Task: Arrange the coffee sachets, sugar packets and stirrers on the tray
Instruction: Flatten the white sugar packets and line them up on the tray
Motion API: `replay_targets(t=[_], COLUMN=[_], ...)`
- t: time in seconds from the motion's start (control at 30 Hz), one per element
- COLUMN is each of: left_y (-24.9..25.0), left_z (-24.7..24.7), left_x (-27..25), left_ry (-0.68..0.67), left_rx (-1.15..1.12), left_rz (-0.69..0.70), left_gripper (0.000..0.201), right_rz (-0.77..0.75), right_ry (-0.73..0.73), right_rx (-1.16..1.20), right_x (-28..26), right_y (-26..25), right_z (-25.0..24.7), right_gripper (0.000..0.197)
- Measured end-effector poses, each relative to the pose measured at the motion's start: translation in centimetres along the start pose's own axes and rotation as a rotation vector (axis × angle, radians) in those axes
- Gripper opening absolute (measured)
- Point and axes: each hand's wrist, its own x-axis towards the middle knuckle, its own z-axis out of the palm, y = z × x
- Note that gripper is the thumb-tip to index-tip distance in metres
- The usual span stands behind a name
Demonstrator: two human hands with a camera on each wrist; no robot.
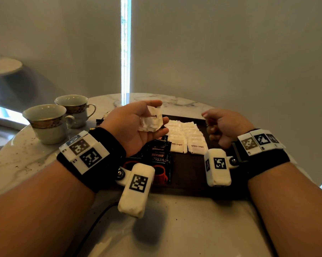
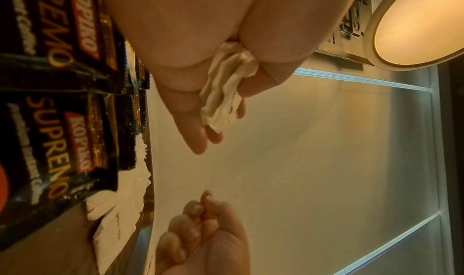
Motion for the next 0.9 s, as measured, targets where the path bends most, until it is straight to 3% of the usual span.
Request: replay_targets(t=[0.17, 0.27, 0.37, 0.5, 0.63, 0.77, 0.9], left_y=[-0.3, -0.4, -0.5, -0.5, -0.4, -0.4, -0.3], left_z=[-0.1, 0.0, 0.0, -0.2, -0.1, -0.1, -0.1], left_x=[0.2, 0.2, 0.2, 0.3, 0.3, 0.3, 0.4], left_ry=[-0.011, -0.004, 0.004, 0.028, 0.017, 0.009, -0.014], left_rx=[0.020, 0.052, 0.083, 0.116, 0.118, 0.111, 0.123], left_rz=[-0.034, -0.013, 0.019, 0.048, 0.031, -0.001, -0.010], left_gripper=[0.035, 0.024, 0.031, 0.044, 0.025, 0.037, 0.034], right_rz=[-0.143, -0.162, -0.167, -0.194, -0.194, -0.201, -0.211], right_ry=[-0.285, -0.344, -0.385, -0.368, -0.367, -0.337, -0.263], right_rx=[0.140, 0.111, 0.109, 0.094, 0.116, 0.150, 0.230], right_x=[-3.5, -4.7, -5.0, -5.4, -5.6, -5.6, -5.2], right_y=[-1.1, -0.8, -0.4, -0.2, -0.4, -0.5, -0.6], right_z=[3.0, 4.7, 5.6, 6.1, 6.2, 6.2, 6.1], right_gripper=[0.007, 0.015, 0.028, 0.010, 0.011, 0.009, 0.011])
